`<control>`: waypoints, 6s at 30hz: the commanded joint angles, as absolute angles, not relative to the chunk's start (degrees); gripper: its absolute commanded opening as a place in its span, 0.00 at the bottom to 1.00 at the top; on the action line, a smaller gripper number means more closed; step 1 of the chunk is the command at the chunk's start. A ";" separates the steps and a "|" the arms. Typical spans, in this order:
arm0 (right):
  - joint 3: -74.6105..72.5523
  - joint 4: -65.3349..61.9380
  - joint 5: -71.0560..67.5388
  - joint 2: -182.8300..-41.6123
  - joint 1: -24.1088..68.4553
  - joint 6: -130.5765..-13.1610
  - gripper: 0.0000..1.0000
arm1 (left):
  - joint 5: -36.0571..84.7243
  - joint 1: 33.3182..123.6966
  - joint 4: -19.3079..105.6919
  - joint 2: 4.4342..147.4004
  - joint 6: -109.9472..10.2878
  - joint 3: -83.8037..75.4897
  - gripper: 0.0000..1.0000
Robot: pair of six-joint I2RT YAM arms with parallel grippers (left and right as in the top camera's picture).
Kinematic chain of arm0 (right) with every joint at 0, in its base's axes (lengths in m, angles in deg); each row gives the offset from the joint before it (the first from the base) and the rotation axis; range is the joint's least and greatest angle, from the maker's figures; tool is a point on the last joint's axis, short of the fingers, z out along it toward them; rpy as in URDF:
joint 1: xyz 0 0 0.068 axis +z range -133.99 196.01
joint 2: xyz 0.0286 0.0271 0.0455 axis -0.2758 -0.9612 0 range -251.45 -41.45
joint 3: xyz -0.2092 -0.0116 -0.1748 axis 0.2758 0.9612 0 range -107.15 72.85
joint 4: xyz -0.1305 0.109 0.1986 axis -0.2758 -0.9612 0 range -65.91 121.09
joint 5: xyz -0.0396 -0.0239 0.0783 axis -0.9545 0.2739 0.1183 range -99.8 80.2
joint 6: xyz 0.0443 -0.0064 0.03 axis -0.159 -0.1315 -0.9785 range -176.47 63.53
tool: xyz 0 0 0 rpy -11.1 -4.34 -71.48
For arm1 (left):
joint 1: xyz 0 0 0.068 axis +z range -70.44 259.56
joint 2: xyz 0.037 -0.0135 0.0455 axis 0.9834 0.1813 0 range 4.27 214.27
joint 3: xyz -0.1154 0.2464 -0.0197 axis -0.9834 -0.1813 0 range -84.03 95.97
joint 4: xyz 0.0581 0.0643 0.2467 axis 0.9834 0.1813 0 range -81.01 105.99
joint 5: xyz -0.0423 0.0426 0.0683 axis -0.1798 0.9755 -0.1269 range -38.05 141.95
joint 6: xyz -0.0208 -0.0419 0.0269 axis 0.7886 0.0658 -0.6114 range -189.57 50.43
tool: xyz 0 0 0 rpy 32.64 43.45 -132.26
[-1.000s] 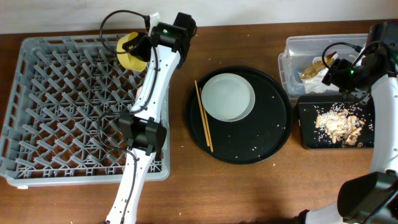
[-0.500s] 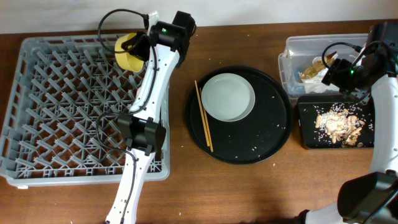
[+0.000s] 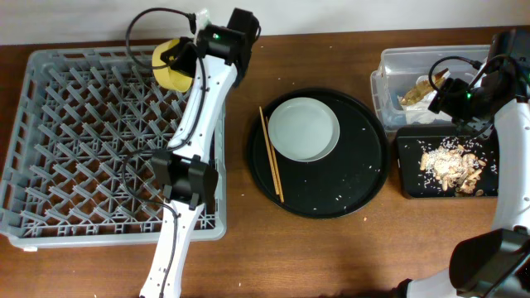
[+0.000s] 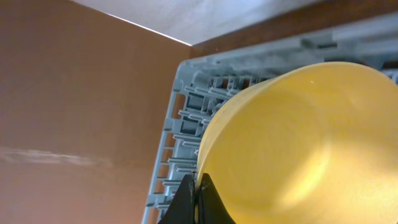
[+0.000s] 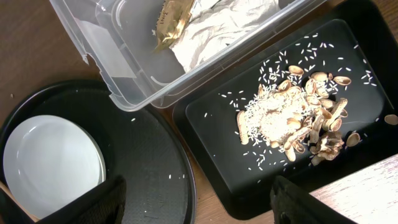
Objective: Sort waste into correct bins and load items into the dishwasher rack
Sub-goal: 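Set the yellow bowl tilted in the back of the rack with the left gripper, then grasp the white plate with the left gripper and lift it, then stand the white plate upright in the rack with the left gripper, then grasp one chopstick with the left gripper and place it in the rack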
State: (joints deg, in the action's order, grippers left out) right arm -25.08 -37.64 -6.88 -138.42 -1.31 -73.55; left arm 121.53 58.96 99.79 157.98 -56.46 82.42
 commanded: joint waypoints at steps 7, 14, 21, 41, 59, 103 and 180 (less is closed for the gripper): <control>-24.82 -37.49 -6.99 -138.59 -1.27 -73.22 0.76 | 128.94 58.83 96.64 156.32 -56.38 75.21 0.00; -24.82 -37.51 -6.99 -138.59 -1.27 -73.22 0.76 | 119.74 54.89 96.95 156.32 -56.38 75.21 0.00; -24.82 -37.49 -6.73 -138.59 -1.27 -73.25 0.76 | 115.74 53.78 96.86 156.32 -56.35 75.21 0.74; -24.82 -38.52 -3.76 -138.59 -1.25 -73.22 0.86 | 46.61 47.68 95.53 143.58 -61.91 74.07 0.71; -24.82 -39.92 -3.85 -138.59 -1.25 -73.22 0.89 | 44.27 51.50 68.56 144.10 -73.01 42.60 0.59; -24.82 -39.41 -4.20 -138.59 -1.25 -73.22 0.90 | 101.38 63.33 101.54 142.13 -71.63 95.73 0.01; -24.82 -40.94 -4.00 -138.59 -1.25 -73.20 0.97 | 52.29 48.20 60.62 138.09 -45.36 21.81 0.21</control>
